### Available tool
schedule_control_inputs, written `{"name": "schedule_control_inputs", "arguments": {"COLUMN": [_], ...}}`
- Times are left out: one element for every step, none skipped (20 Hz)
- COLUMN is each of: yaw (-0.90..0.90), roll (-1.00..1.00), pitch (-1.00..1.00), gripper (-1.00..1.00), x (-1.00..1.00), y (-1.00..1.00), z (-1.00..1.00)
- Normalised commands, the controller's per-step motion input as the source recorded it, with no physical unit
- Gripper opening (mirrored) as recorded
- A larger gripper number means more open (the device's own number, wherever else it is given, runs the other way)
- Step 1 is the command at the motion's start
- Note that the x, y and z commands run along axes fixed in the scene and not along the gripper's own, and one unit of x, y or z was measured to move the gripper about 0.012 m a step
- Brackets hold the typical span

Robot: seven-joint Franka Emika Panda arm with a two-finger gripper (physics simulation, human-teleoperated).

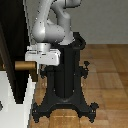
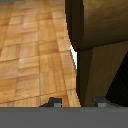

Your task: Open the door by pressing down and pulling on the handle.

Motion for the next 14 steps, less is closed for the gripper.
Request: {"name": "schedule_control_inputs", "arguments": {"yaw": [0.0,0.0,0.0,0.0,0.0,0.0,0.0,0.0,0.0,0.0,0.0,0.0,0.0,0.0], "roll": [0.0,0.0,0.0,0.0,0.0,0.0,0.0,0.0,0.0,0.0,0.0,0.0,0.0,0.0], "pitch": [0.0,0.0,0.0,0.0,0.0,0.0,0.0,0.0,0.0,0.0,0.0,0.0,0.0,0.0], "gripper": [-1.0,-1.0,-1.0,-1.0,-1.0,-1.0,-1.0,-1.0,-1.0,-1.0,-1.0,-1.0,-1.0,-1.0], "x": [0.0,0.0,0.0,0.0,0.0,0.0,0.0,0.0,0.0,0.0,0.0,0.0,0.0,0.0], "y": [1.0,1.0,1.0,1.0,1.0,1.0,1.0,1.0,1.0,1.0,1.0,1.0,1.0,1.0], "z": [0.0,0.0,0.0,0.0,0.0,0.0,0.0,0.0,0.0,0.0,0.0,0.0,0.0,0.0]}}
